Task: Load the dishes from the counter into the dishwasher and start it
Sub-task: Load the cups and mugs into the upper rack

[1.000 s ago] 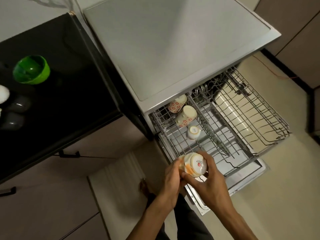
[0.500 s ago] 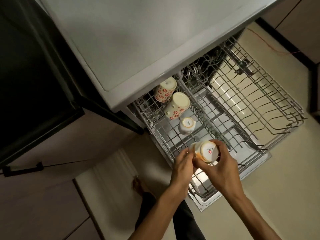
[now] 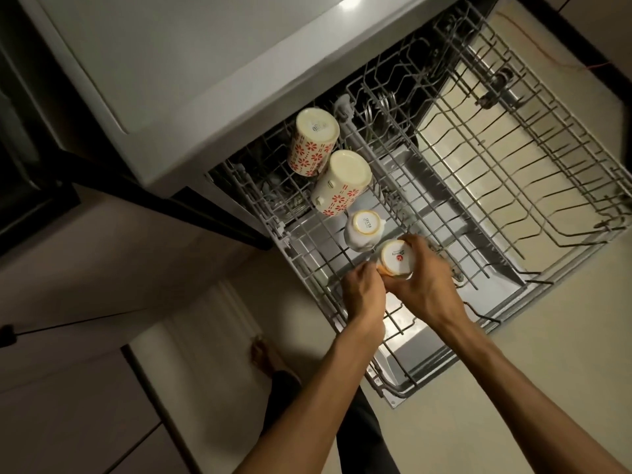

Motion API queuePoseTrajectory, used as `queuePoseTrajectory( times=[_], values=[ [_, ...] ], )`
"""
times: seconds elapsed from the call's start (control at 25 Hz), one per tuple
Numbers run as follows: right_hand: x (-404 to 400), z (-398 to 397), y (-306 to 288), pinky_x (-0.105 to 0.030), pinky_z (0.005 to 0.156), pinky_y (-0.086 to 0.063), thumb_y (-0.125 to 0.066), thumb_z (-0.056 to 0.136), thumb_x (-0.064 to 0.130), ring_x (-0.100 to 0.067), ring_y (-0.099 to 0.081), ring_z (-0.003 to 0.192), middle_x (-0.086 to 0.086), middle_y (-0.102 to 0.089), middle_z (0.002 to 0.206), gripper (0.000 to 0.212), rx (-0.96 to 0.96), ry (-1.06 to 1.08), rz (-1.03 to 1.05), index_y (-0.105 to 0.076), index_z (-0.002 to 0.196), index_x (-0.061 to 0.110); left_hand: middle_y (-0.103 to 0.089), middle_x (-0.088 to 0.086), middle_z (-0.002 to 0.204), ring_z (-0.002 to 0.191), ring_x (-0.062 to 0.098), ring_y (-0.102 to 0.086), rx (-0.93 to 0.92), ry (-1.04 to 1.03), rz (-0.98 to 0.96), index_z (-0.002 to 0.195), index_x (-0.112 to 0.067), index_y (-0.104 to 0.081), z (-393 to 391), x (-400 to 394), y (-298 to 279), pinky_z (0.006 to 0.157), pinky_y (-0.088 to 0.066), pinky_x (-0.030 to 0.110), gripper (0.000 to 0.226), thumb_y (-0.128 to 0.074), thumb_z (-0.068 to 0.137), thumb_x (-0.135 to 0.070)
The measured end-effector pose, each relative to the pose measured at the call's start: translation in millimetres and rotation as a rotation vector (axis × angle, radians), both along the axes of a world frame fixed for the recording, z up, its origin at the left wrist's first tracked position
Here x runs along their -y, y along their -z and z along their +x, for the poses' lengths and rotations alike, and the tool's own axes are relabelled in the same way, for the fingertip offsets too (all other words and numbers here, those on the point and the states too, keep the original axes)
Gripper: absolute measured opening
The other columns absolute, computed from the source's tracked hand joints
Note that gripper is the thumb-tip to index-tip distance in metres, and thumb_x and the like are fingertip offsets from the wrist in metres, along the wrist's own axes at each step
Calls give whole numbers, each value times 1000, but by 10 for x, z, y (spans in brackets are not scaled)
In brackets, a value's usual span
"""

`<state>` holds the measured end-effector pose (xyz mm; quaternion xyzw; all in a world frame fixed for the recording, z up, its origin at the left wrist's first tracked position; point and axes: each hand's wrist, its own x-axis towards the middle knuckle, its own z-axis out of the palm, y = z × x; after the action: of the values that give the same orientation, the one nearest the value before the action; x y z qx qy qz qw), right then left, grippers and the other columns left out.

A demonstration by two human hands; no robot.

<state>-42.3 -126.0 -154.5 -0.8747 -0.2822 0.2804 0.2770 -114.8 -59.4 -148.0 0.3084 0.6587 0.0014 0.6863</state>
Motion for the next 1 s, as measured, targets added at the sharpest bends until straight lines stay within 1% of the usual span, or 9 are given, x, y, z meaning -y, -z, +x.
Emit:
queuePoseTrajectory(
  times=[0.24,0.36,0.48,0.56,0.68,0.76,0.84,0.92,1.0],
  values=[
    [-8,90,124,-27,80,-46,-86,69,29,-23,-60,103,-12,-63,120,78,-5,-66,-35,-47,133,7,-72,3,103,97,16,-67,-14,0,-50,104,-15,-69,66,13,164,92,-54,36,31,-60,92,-42],
    [-12,133,181,-30,81,-49,-86,69,30,-28,-62,103,-14,-62,120,78,-16,-114,-69,-46,132,7,-72,5,105,99,17,-67,-21,1,-34,104,-15,-69,77,41,209,93,-54,37,30,-59,93,-41],
    [-5,134,230,-30,79,-49,-85,70,30,-27,-62,98,-15,-63,117,76,-27,-150,-82,-47,131,6,-70,5,106,98,16,-64,-35,7,-25,106,-14,-68,77,31,199,80,-52,27,29,-54,97,-38],
    [-8,124,235,-27,77,-47,-85,71,27,-21,-59,92,-14,-63,115,73,-45,-150,-81,-48,131,5,-67,5,107,94,14,-61,-54,26,-27,111,-13,-66,82,32,178,71,-46,21,30,-51,99,-36],
    [-18,141,241,-25,74,-42,-81,76,23,-18,-56,88,-12,-64,111,66,-71,-141,-75,-49,130,5,-68,8,113,93,14,-62,-51,76,15,113,-12,-65,103,53,178,75,-48,22,28,-50,100,-31],
    [-7,167,269,-23,73,-42,-78,78,21,-22,-60,89,-12,-64,111,63,-87,-152,-81,-47,131,6,-68,9,113,90,13,-63,-34,107,50,116,-9,-65,119,72,168,70,-49,18,28,-51,99,-27],
    [11,184,311,-16,67,-40,-77,79,19,-19,-59,87,-11,-65,110,62,-90,-165,-96,-46,132,8,-69,9,111,91,13,-66,-31,130,87,116,-7,-65,116,90,183,67,-49,15,28,-53,98,-24],
    [16,180,353,-7,60,-36,-76,80,19,-15,-56,83,-9,-64,107,61,-89,-168,-105,-45,131,10,-70,9,110,93,14,-68,-35,149,110,115,-7,-66,99,97,196,70,-52,17,27,-55,97,-23],
    [12,155,384,-6,55,-37,-76,81,21,-15,-56,80,-7,-63,104,60,-95,-165,-111,-44,131,11,-70,8,110,95,16,-68,-38,163,116,116,-9,-66,81,93,213,79,-56,24,26,-56,97,-23]
  ],
)
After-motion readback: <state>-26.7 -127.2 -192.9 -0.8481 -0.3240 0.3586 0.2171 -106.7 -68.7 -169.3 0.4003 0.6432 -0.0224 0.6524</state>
